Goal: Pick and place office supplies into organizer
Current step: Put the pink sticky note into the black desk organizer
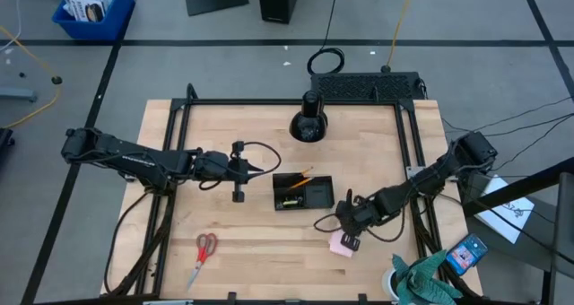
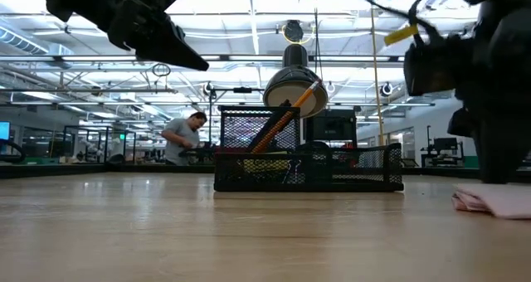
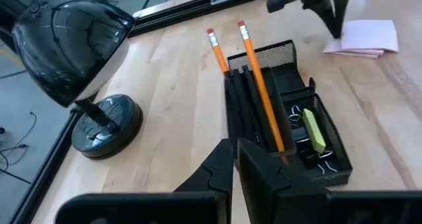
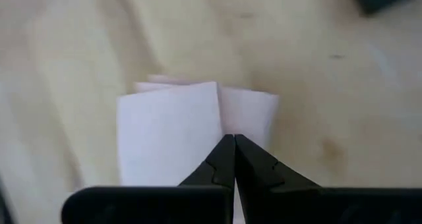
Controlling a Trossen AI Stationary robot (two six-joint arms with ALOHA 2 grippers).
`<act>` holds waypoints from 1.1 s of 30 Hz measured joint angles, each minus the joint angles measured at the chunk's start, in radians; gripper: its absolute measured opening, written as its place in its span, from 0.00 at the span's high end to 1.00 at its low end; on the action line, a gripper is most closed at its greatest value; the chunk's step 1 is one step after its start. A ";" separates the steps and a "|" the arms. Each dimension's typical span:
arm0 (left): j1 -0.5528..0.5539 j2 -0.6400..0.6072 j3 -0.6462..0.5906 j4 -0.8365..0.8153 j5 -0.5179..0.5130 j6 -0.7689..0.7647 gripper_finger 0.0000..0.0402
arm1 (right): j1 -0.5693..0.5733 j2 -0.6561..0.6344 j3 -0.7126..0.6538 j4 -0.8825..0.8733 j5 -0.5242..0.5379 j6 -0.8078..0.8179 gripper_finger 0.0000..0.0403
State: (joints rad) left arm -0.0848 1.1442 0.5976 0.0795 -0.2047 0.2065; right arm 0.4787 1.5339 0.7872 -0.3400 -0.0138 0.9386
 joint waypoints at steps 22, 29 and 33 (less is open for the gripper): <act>-0.055 0.000 0.000 0.028 0.066 0.009 0.92 | 0.052 -0.007 0.002 -0.005 0.139 -0.009 1.00; -0.055 0.000 0.000 0.028 0.066 0.009 0.92 | 0.054 -0.007 0.111 -0.302 0.157 -0.012 1.00; -0.055 0.000 0.000 0.027 0.066 0.009 0.92 | 0.056 -0.008 0.180 -0.374 0.212 -0.049 1.00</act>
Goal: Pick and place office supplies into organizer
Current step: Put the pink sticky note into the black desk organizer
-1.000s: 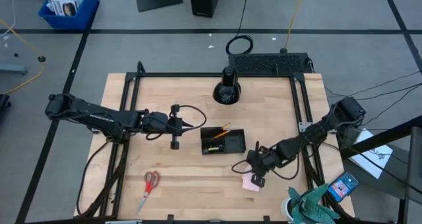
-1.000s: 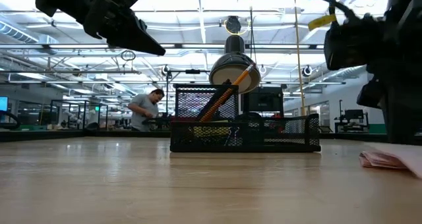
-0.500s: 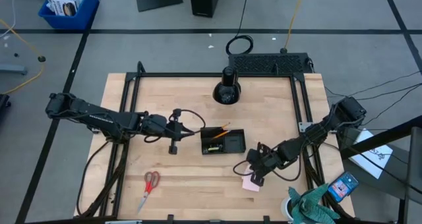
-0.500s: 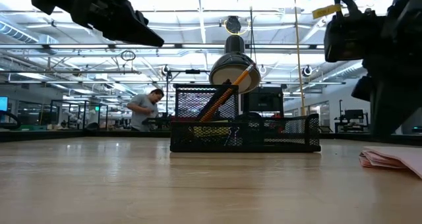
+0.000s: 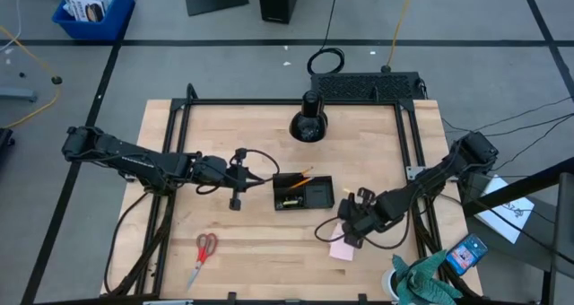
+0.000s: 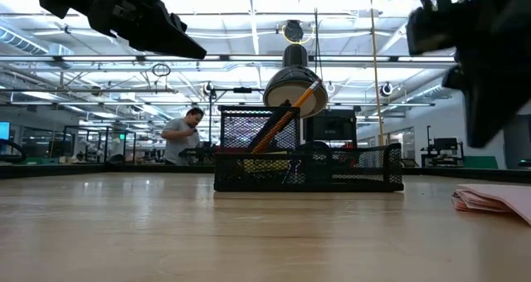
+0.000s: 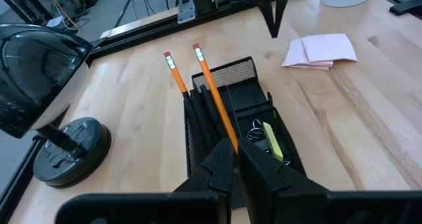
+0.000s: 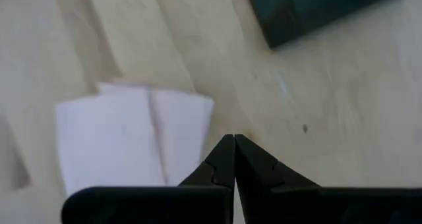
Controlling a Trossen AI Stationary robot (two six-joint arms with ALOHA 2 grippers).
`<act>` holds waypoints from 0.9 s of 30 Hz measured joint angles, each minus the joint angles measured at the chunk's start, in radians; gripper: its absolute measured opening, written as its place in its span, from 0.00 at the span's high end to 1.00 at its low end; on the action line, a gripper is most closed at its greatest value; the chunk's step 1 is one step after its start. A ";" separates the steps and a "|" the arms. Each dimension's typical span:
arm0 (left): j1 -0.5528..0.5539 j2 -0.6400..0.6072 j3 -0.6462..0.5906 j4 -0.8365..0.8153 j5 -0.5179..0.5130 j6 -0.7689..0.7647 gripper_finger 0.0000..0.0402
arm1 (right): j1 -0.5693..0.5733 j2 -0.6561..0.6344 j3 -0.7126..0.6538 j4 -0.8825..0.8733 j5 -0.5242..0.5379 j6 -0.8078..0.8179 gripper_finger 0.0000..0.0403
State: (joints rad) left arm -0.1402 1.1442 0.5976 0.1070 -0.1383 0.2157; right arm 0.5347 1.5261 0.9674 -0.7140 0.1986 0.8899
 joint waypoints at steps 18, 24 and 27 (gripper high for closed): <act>-0.275 0.176 0.073 -0.010 -0.271 0.048 0.92 | 0.188 0.000 0.067 -0.165 0.082 0.127 1.00; -0.355 0.402 0.257 -0.019 -0.313 0.056 0.92 | 0.233 0.000 0.067 -0.162 0.212 0.141 1.00; -0.375 0.511 0.389 -0.074 -0.316 0.075 0.92 | 0.240 0.000 0.067 -0.163 0.251 0.137 1.00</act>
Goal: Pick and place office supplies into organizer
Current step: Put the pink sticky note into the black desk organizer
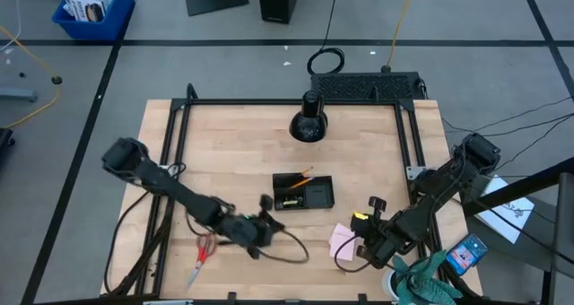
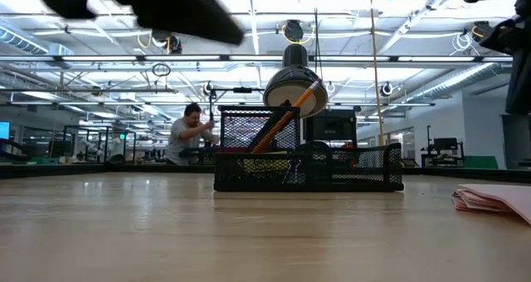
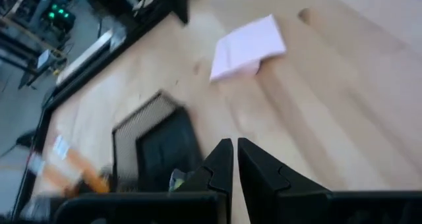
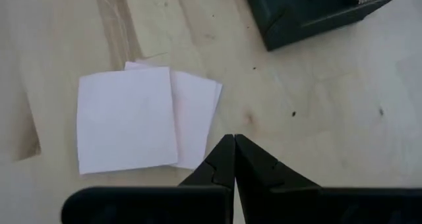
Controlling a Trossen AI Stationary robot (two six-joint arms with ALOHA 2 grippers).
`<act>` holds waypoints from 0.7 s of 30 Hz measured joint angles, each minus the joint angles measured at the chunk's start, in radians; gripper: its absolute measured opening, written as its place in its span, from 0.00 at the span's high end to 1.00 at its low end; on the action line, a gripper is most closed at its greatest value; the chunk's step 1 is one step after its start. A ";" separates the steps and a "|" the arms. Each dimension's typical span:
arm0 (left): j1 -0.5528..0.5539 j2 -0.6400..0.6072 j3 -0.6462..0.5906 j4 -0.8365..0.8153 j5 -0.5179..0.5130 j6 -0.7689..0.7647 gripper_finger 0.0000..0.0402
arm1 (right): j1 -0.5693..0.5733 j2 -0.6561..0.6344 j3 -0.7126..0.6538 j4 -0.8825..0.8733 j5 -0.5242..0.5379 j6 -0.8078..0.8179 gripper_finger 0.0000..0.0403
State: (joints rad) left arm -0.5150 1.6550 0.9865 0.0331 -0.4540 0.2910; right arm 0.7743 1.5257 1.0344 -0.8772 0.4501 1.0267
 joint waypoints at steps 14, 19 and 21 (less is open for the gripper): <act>-0.070 0.436 0.514 -0.141 -0.146 0.247 0.90 | 0.038 0.000 -0.011 0.006 0.078 -0.017 1.00; -0.098 0.522 0.602 -0.130 -0.156 0.329 0.75 | 0.113 -0.001 -0.011 -0.003 0.078 0.002 1.00; -0.102 0.549 0.641 -0.128 -0.175 0.323 0.66 | 0.151 -0.011 -0.012 -0.031 0.106 0.042 1.00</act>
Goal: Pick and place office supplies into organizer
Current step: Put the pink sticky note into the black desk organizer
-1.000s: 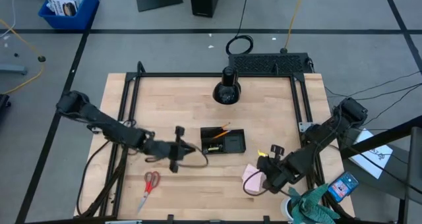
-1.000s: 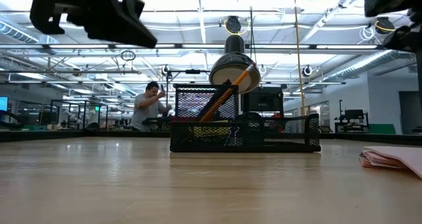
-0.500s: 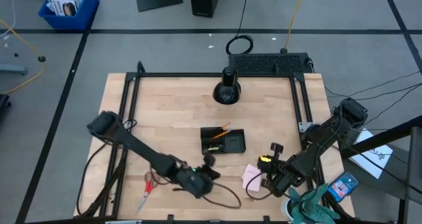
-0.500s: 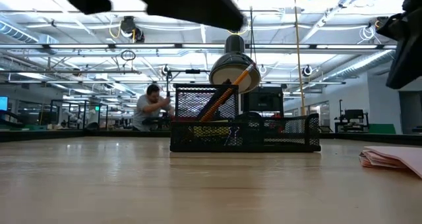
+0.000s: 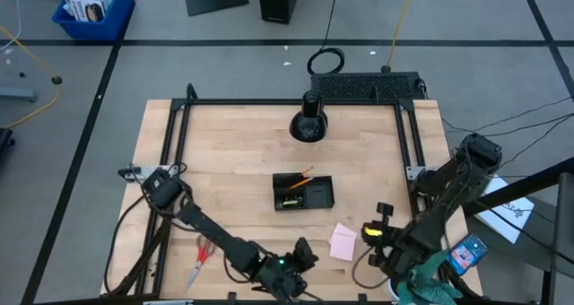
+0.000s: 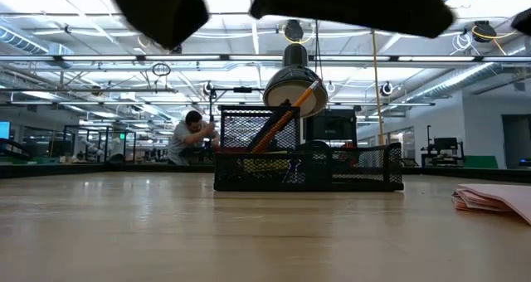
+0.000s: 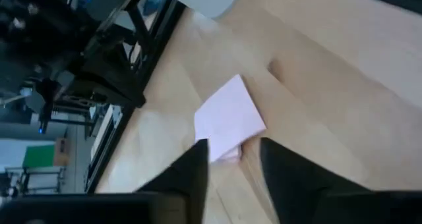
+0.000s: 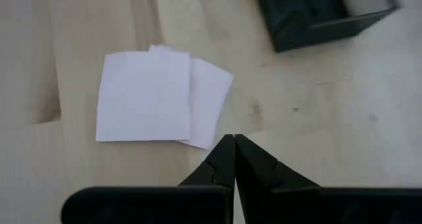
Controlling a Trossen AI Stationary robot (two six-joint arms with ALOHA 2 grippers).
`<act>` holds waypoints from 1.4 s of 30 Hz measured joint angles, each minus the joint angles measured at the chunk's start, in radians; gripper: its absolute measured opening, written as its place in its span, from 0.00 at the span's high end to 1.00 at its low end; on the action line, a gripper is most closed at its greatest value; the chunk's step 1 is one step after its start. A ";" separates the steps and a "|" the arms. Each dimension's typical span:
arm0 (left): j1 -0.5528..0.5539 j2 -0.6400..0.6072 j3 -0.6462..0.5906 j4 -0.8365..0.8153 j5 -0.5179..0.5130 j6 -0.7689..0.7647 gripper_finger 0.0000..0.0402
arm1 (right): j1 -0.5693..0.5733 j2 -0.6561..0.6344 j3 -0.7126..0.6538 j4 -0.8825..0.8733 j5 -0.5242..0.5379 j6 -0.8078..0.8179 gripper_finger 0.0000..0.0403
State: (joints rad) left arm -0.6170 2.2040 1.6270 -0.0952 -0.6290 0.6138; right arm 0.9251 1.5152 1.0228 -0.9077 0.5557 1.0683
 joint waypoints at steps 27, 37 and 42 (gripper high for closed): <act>0.146 0.192 0.249 -0.142 0.088 -0.015 0.30 | -0.028 -0.313 -0.527 0.490 -0.036 0.070 1.00; 0.153 0.192 0.249 -0.149 0.185 -0.018 0.30 | -0.158 -0.313 -0.526 0.553 -0.237 -0.102 1.00; 0.153 0.199 0.249 -0.158 0.224 0.038 0.30 | -0.188 -0.313 -0.526 0.594 -0.297 -0.145 1.00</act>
State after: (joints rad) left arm -0.4641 2.4028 1.8759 -0.2530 -0.4053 0.6518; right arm 0.7371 1.2026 0.4965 -0.3134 0.2590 0.9237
